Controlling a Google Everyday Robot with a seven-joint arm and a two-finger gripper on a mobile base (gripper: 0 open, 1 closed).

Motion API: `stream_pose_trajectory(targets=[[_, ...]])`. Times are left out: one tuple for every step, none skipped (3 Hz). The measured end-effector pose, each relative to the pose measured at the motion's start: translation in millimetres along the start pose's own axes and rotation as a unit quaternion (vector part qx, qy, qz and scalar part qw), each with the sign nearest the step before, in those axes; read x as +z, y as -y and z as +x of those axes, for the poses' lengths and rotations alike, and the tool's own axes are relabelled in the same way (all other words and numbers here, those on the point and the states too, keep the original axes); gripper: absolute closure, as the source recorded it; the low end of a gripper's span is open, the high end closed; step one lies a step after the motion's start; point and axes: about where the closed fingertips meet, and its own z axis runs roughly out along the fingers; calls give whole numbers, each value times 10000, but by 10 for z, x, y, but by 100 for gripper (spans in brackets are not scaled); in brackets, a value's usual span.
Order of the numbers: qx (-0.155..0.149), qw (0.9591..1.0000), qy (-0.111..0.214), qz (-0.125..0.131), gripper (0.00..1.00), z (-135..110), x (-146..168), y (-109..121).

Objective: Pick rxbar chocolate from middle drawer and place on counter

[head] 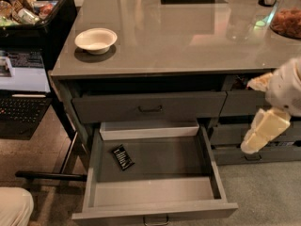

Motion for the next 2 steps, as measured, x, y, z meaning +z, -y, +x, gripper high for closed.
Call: stream_pose_trajectory(targets=[[337,9950,908,-231,0,356,680,-254],[726,9781,1918,-359,0,503,1377,-547]])
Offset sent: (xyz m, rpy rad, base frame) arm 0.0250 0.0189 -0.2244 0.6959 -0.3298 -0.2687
